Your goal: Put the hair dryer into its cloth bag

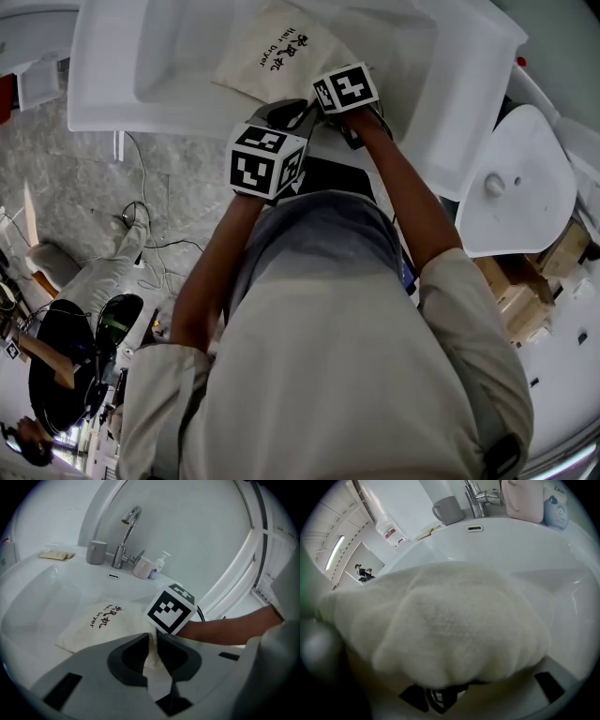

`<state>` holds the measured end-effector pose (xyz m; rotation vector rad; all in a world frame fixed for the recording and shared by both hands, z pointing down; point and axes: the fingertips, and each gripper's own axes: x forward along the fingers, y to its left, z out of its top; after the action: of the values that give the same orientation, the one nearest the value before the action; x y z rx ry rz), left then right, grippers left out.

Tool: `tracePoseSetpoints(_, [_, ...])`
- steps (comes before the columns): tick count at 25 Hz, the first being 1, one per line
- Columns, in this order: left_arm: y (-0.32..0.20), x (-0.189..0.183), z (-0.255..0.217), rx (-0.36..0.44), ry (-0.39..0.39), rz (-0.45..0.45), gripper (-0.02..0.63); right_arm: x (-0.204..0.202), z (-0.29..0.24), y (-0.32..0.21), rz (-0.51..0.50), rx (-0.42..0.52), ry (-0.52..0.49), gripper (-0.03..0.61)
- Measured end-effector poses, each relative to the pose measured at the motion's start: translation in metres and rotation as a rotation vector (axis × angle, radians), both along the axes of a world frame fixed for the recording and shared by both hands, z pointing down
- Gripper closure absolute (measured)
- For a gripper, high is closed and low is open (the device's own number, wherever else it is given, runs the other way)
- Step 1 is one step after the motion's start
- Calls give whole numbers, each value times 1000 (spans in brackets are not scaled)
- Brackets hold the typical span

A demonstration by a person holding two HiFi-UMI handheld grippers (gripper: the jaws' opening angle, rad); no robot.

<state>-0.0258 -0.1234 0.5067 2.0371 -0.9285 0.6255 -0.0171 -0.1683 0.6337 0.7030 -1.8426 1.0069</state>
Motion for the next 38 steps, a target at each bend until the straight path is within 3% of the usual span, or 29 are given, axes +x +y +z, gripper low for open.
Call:
tracePoseSetpoints(6, [1,1,2,0,-10,11,549,-3,5,-2,-13,13,1,341])
tracePoseSetpoints(27, [-1,-4,6,-43,44,-9,549,-8,13,5,-43,-85,-38,336])
tracePoseSetpoints(33, [4,-7,4,-39,56,-4,548,8,7,-1,19,-23,-1,330])
tracePoseSetpoints(38, [3,-10,2,-39,70,-12,549,18,3,2,34,-37,-4,331])
